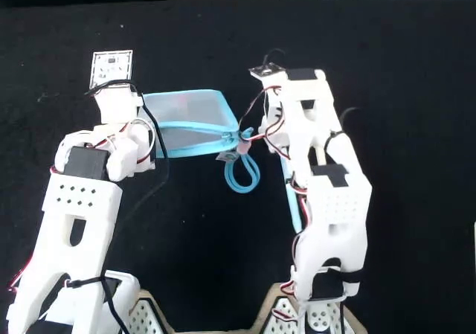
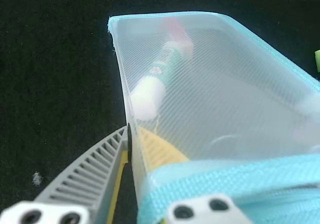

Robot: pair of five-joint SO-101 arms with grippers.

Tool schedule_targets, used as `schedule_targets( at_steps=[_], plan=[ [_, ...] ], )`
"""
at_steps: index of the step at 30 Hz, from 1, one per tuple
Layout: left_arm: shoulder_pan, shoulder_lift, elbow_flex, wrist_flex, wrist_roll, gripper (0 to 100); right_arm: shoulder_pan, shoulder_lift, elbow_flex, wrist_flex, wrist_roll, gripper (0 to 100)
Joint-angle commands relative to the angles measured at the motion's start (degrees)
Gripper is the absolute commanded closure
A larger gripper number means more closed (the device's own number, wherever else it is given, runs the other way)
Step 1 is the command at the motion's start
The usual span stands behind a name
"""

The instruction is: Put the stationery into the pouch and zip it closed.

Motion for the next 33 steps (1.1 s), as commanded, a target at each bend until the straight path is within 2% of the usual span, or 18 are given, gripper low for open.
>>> schedule_targets(
  at_steps=[1,2,8,16,22,26,30,33],
  plan=[
    [-0.92,0.18,1.45,-0.18,0.7,97,-0.44,1.63,-4.18,1.23,0.53,95.1],
    [-0.92,0.18,1.45,-0.18,0.7,97,-0.44,1.63,-4.88,2.46,0.53,99.5],
    [-0.92,0.18,1.45,-0.18,0.7,97,-0.44,-2.68,-6.64,7.56,0.35,98.8],
    [-0.92,0.18,1.45,-0.18,0.7,97,-0.7,-19.56,-5.32,13.89,0.09,98.8],
    [-0.92,0.18,1.45,-0.18,0.7,97,-3.52,-34.77,3.74,13.63,0.0,98.8],
    [-0.92,0.18,1.54,-0.18,0.7,97,-7.65,-47.25,10.51,10.37,-1.05,98.8],
    [-0.92,0.26,1.54,-0.18,0.7,97,-11.08,-60.18,16.66,2.64,-8.62,98.8],
    [-0.92,0.26,1.98,-0.26,0.7,97,-12.84,-69.23,20.62,-2.11,-11.34,98.8]
  ],
)
